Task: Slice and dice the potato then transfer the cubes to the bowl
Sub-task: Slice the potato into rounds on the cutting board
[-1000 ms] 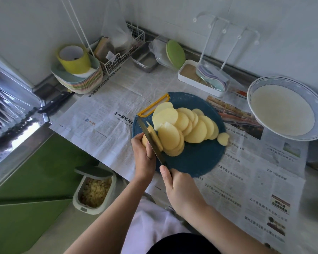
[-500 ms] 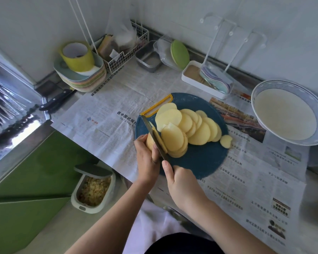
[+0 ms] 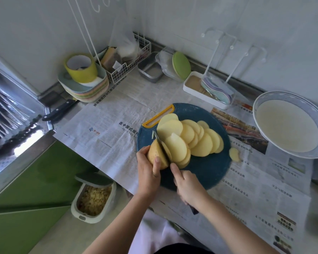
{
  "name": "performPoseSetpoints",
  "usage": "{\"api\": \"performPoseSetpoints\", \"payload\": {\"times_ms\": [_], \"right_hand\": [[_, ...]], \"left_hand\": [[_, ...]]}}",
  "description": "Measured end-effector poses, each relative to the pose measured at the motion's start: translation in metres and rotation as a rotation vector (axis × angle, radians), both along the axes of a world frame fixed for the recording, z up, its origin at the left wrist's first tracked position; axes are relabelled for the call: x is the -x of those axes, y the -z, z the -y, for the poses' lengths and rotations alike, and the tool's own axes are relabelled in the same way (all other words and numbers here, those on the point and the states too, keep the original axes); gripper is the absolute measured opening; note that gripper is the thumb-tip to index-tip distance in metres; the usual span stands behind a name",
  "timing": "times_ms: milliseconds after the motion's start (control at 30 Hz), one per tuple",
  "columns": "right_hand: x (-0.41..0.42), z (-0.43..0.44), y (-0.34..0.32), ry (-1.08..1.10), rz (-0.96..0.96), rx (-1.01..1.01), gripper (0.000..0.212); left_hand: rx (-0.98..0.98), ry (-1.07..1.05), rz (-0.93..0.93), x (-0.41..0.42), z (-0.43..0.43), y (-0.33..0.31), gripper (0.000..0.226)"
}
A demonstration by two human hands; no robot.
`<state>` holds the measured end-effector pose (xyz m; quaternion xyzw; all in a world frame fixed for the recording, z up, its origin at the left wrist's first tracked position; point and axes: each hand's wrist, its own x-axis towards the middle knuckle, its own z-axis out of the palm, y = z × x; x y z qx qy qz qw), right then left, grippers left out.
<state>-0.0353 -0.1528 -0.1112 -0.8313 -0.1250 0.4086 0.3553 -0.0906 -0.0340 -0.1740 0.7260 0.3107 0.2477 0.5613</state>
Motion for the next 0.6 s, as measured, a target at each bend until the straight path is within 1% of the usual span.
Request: {"api": "performPoseSetpoints", "payload": {"times_ms": [200,233,300,333,400,533,600], "right_hand": [[-0.011,0.002,-0.009,0.218,-0.446,-0.157,0.057],[-0.012,0.004,-0.011,0.236,-0.500,-0.172,0.056],[-0.013,0.006,-0.014,0.228,-0.525,-0.187,0.053],[-0.013,0.007,-0.016,0.217,-0.501,-0.189,0.051],[-0.009,0.007,-0.017,0.180,-0.388,-0.179,0.046],[0.005,0.010,-0.018,0.058,-0.012,-0.103,0.036],[0.012,0.013,-0.017,0.021,0.201,-0.111,0.032]], "left_hand": [[0.060,-0.025,0.019,0.000,0.001,-0.009,0.077],[0.058,-0.026,0.016,-0.001,0.001,-0.009,0.072],[0.061,-0.024,0.005,-0.001,0.000,-0.008,0.064],[0.066,-0.018,0.000,-0.001,0.000,-0.009,0.062],[0.089,0.003,-0.011,-0.001,0.000,-0.010,0.061],[0.105,0.020,-0.021,-0.001,0.000,-0.017,0.064],[0.110,0.032,-0.033,-0.001,-0.002,-0.021,0.065]]}}
